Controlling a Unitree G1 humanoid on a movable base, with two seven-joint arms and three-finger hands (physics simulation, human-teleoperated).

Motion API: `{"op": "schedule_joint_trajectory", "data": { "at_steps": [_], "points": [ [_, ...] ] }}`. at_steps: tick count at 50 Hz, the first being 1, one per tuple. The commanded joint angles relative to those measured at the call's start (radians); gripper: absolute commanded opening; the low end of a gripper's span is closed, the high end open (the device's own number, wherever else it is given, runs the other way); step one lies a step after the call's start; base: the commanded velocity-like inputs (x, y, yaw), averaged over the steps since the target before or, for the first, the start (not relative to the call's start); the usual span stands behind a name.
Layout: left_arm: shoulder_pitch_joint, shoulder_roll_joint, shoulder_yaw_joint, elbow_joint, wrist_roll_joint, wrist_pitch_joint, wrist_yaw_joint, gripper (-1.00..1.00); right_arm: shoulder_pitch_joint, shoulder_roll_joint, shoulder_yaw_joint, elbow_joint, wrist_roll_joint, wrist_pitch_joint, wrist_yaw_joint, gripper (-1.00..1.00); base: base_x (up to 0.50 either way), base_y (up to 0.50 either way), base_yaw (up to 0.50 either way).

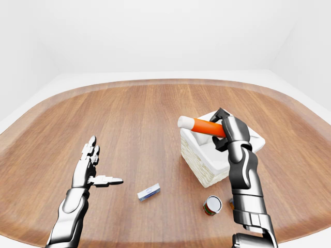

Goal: Pick up the ketchup, and put it in the basket.

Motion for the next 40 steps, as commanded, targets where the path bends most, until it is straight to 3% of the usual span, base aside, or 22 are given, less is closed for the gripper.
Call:
{"op": "schedule_joint_trajectory", "data": {
  "at_steps": [1,16,40],
  "points": [
    [-0.001,-0.001,-0.002,0.007,0.000,0.000,-0.001,1.00,0.006,-0.002,-0.012,0.001,-0.015,0.000,-0.018,-1.00,0.00,0.00,0.00],
    [-0.016,0.002,-0.004,0.046,0.004,0.000,0.006,1.00,-0.038,-0.042,-0.011,0.168,-0.017,0.000,-0.108,-1.00,0.00,0.00,0.00],
    [-0.028,0.002,-0.020,0.100,0.022,0.000,0.021,1.00,0.031,-0.064,-0.060,0.061,-0.024,0.000,-0.064,-1.00,0.00,0.00,0.00]
  ]
}}
